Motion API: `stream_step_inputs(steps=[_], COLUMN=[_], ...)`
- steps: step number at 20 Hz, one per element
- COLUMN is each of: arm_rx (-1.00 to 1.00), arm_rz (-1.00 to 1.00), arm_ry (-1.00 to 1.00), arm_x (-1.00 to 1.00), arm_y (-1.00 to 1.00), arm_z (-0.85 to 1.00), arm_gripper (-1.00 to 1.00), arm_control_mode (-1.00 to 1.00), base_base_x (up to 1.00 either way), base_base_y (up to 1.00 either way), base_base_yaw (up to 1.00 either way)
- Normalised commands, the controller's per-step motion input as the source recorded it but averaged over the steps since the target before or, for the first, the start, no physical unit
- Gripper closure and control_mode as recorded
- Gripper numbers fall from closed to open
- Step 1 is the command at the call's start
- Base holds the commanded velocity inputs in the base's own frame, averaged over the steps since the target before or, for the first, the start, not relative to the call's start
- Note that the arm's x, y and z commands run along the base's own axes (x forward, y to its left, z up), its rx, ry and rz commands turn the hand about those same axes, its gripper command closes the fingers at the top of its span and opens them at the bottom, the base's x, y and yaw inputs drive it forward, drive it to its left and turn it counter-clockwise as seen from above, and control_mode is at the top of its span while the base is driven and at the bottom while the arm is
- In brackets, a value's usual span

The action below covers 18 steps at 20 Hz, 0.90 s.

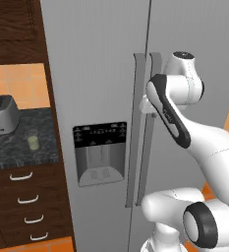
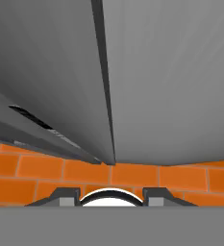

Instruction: Grab a lemon wedge from the fridge and one ice cube from the ice bowl, and put them in the glass of lemonade.

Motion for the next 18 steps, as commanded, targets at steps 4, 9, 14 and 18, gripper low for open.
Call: stream_step_inputs(steps=[4, 9, 14, 18], arm_rx=[0.01, 0.03, 0.0, 0.0], arm_rz=[-0.01, -0.03, 0.0, 0.0], arm_ry=[0.0, -0.01, -0.05, 0.0], arm_x=[-0.36, -0.97, -0.73, -0.13], arm_y=[-0.02, -0.09, 0.0, 0.0], arm_z=[-0.02, -0.3, -0.18, 0.0], arm_gripper=[-1.0, -1.0, -1.0, -1.0], arm_control_mode=[-1.0, -1.0, -1.0, 1.0], base_base_x=[0.0, 0.0, 0.0, -0.36], base_base_y=[0.0, 0.0, 0.0, 0.67], base_base_yaw=[0.0, 0.0, 0.0, 0.0])
